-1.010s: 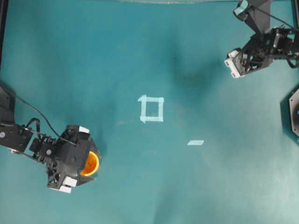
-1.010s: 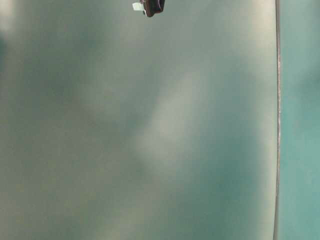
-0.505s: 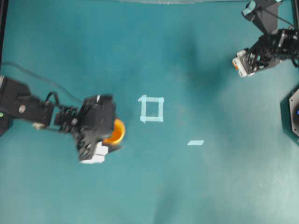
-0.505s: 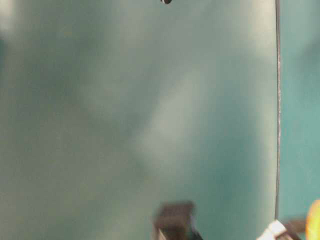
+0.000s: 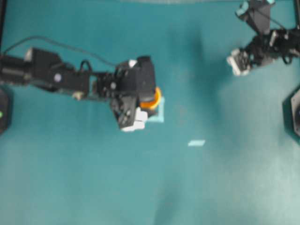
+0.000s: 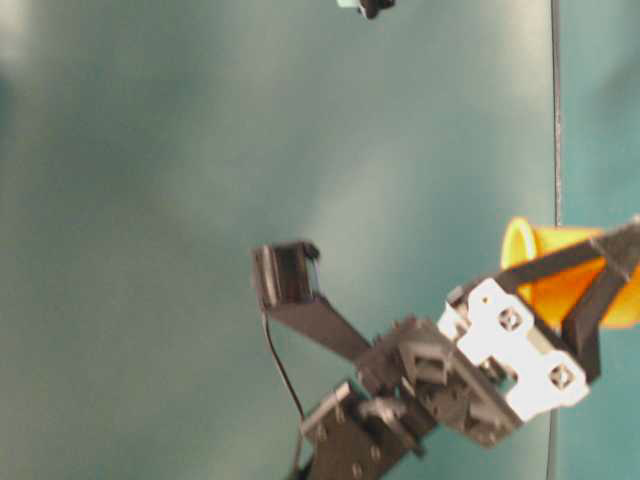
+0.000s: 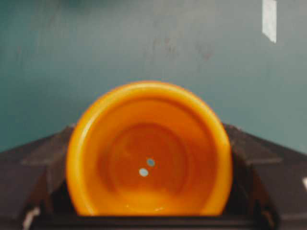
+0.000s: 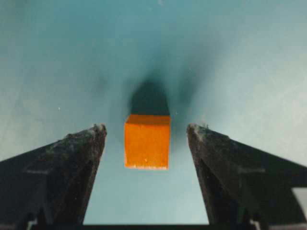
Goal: Hold the block with right arm and the cup with left arm, then put the block into the cup.
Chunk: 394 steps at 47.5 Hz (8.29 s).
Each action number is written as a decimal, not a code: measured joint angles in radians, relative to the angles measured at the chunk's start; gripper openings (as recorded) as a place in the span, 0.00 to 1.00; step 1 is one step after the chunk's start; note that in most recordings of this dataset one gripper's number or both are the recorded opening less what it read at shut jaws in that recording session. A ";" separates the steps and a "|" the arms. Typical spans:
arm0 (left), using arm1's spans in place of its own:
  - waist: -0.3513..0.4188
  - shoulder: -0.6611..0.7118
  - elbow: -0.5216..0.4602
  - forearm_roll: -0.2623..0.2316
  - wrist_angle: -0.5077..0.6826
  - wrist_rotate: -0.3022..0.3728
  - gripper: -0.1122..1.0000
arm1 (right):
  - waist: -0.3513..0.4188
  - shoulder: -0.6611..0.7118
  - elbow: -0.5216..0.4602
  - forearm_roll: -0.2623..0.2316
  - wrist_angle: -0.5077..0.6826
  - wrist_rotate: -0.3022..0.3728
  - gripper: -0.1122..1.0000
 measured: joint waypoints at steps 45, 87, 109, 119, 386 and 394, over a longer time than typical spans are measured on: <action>0.021 0.051 -0.064 0.000 -0.008 0.038 0.69 | 0.000 0.037 0.023 0.011 -0.037 0.000 0.46; 0.023 0.051 -0.054 -0.002 -0.008 0.038 0.69 | 0.351 -0.071 -0.178 -0.046 -0.422 -0.014 0.46; 0.021 0.051 -0.054 -0.006 -0.008 -0.031 0.69 | 0.449 0.018 -0.278 -0.123 -0.420 -0.015 0.46; 0.023 0.051 -0.054 -0.008 -0.008 -0.064 0.69 | 0.456 0.038 -0.298 -0.137 -0.394 -0.015 0.46; 0.023 0.060 -0.086 -0.008 -0.005 -0.055 0.69 | 0.457 0.043 -0.302 -0.156 -0.308 -0.014 0.66; 0.023 0.060 -0.087 -0.008 -0.005 -0.055 0.69 | 0.457 0.043 -0.302 -0.156 -0.308 -0.014 0.66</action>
